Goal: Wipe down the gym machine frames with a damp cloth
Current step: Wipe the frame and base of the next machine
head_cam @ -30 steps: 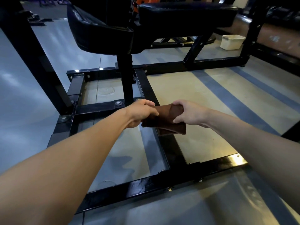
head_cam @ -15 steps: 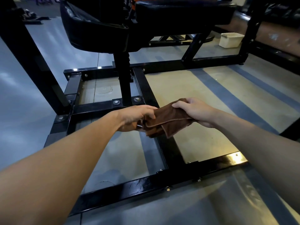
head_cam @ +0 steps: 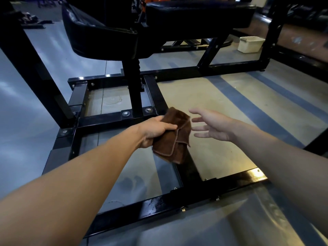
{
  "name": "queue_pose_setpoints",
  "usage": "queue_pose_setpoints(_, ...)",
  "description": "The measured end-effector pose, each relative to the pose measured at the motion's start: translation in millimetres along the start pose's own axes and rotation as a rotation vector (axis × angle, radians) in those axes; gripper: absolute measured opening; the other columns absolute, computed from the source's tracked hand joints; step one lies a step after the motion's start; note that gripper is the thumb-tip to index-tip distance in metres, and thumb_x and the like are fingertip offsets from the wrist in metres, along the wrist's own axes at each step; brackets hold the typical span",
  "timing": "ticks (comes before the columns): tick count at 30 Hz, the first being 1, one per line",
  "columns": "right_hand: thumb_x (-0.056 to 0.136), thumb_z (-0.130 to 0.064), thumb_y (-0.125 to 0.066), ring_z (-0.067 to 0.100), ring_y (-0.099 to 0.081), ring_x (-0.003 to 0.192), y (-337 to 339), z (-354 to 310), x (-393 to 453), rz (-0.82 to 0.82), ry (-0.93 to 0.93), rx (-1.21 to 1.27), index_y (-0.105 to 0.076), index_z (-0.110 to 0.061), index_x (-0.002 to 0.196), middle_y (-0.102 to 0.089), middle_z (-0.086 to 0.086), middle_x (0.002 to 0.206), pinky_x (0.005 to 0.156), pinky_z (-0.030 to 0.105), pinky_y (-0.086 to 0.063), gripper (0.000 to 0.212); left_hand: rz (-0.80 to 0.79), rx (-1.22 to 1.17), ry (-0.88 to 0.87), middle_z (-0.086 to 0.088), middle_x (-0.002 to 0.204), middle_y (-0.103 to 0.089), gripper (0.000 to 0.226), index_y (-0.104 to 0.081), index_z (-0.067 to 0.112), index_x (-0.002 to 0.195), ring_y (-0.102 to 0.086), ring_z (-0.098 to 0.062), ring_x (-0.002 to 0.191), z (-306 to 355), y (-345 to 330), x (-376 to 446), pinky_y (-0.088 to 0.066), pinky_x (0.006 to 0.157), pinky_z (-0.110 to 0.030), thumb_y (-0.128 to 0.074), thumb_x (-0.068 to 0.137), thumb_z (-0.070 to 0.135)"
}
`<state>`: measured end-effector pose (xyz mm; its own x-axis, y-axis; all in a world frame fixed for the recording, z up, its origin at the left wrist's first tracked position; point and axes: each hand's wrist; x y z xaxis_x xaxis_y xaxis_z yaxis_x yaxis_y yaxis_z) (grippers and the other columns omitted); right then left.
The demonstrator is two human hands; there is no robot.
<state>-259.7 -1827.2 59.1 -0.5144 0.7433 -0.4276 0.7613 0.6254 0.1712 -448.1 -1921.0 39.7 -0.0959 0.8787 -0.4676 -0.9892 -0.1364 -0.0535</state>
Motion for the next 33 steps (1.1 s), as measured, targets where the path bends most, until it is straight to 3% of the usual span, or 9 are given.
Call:
queue_pose_setpoints(5, 0.107, -0.029, -0.055, 0.018, -0.063, 0.121, -20.9, 6.6, 7.2, 0.076, 0.187, -0.148, -0.061, -0.023, 0.139, -0.065, 0.001, 0.133, 0.092, 0.028, -0.055, 0.033, 0.178, -0.091, -0.069, -0.016, 0.110, -0.076, 0.020, -0.068, 0.016, 0.108, -0.074, -0.031, 0.101, 2.9, -3.6, 0.3, -0.058, 0.095, -0.050, -0.064, 0.095, 0.002)
queue_pose_setpoints(9, 0.102, -0.025, -0.058, 0.005, -0.066, 0.104, -46.9, -0.3, 6.4, 0.130, 0.355, -0.244, -0.067, -0.024, 0.128, -0.072, -0.006, 0.115, 0.083, 0.013, -0.052, 0.026, 0.110, -0.192, -0.067, -0.009, 0.101, -0.078, 0.022, -0.073, 0.016, 0.109, -0.073, -0.024, 0.094, 9.9, -10.5, -8.1, -0.055, 0.092, -0.045, -0.060, 0.100, 0.032)
queue_pose_setpoints(13, 0.087, -0.042, -0.068, 0.018, -0.057, 0.121, -61.1, 6.5, 10.1, 0.266, 0.455, -0.431, -0.066, -0.031, 0.130, -0.060, -0.007, 0.119, 0.106, 0.036, -0.050, 0.045, 0.167, -0.318, -0.053, -0.008, 0.101, -0.079, 0.039, -0.073, 0.015, 0.120, -0.072, -0.025, 0.098, 13.8, -16.5, -3.8, -0.056, 0.090, -0.046, -0.054, 0.104, 0.046)
queue_pose_setpoints(17, 0.095, -0.034, -0.069, 0.010, -0.052, 0.118, -83.0, 15.2, 3.2, 0.273, 0.515, -0.439, -0.059, -0.021, 0.142, -0.051, -0.005, 0.122, 0.089, 0.005, -0.037, 0.050, 0.167, -0.512, -0.110, -0.009, 0.096, -0.064, 0.023, -0.065, 0.010, 0.095, -0.065, -0.023, 0.088, 17.0, -21.8, -3.0, -0.054, 0.076, -0.035, -0.053, 0.100, 0.028)
queue_pose_setpoints(21, 0.100, -0.044, -0.061, 0.017, -0.054, 0.121, -79.7, 18.2, 12.8, 0.381, 0.527, -0.453, -0.063, -0.020, 0.139, -0.059, 0.000, 0.125, 0.105, 0.032, -0.045, 0.045, 0.053, -0.578, -0.099, -0.015, 0.112, -0.054, 0.026, -0.056, 0.013, 0.106, -0.056, -0.033, 0.106, 21.6, -19.1, -6.0, -0.049, 0.092, -0.048, -0.047, 0.090, 0.031)
queue_pose_setpoints(23, 0.101, -0.042, -0.058, 0.019, -0.060, 0.109, -72.9, 19.0, 17.1, 0.430, 0.541, -0.499, -0.070, -0.024, 0.123, -0.065, -0.001, 0.113, 0.097, 0.042, -0.051, 0.031, 0.054, -0.549, -0.106, -0.017, 0.110, -0.062, 0.028, -0.058, 0.008, 0.109, -0.062, -0.036, 0.106, 19.7, -19.7, -3.4, -0.051, 0.099, -0.058, -0.047, 0.092, 0.027)
queue_pose_setpoints(27, 0.107, -0.040, -0.050, 0.016, -0.064, 0.095, -57.8, 11.3, 17.2, 0.379, 0.598, -0.461, -0.073, -0.026, 0.111, -0.064, -0.002, 0.103, 0.080, 0.034, -0.055, 0.027, 0.128, -0.385, -0.107, -0.009, 0.085, -0.073, 0.022, -0.067, 0.010, 0.103, -0.069, -0.027, 0.091, 19.5, -24.1, -5.9, -0.061, 0.082, -0.046, -0.060, 0.099, 0.031)
queue_pose_setpoints(30, 0.108, -0.036, -0.049, 0.015, -0.066, 0.091, -48.7, 7.1, 14.4, 0.321, 0.661, -0.509, -0.071, -0.022, 0.116, -0.071, -0.003, 0.096, 0.082, 0.039, -0.055, 0.028, 0.144, -0.366, -0.115, -0.014, 0.110, -0.071, 0.039, -0.068, 0.011, 0.119, -0.069, -0.029, 0.108, 16.5, -13.3, -3.1, -0.063, 0.086, -0.045, -0.076, 0.091, 0.038)
queue_pose_setpoints(33, 0.107, -0.034, -0.052, 0.016, -0.064, 0.092, -44.7, 10.8, 12.8, 0.286, 0.616, -0.576, -0.059, -0.026, 0.137, -0.067, -0.004, 0.094, 0.087, 0.041, -0.054, 0.031, 0.154, -0.296, -0.067, -0.018, 0.117, -0.071, 0.046, -0.070, 0.011, 0.121, -0.073, -0.032, 0.103, 13.4, -5.5, -4.0, -0.064, 0.080, -0.047, -0.080, 0.087, 0.040)
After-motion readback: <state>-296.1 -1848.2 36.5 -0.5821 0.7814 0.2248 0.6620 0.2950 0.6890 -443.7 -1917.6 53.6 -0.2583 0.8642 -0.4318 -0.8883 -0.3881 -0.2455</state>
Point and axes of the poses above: each hand's wrist, its own x-axis towards the middle knuckle, its own y-axis out of the back of the hand, z = x × y
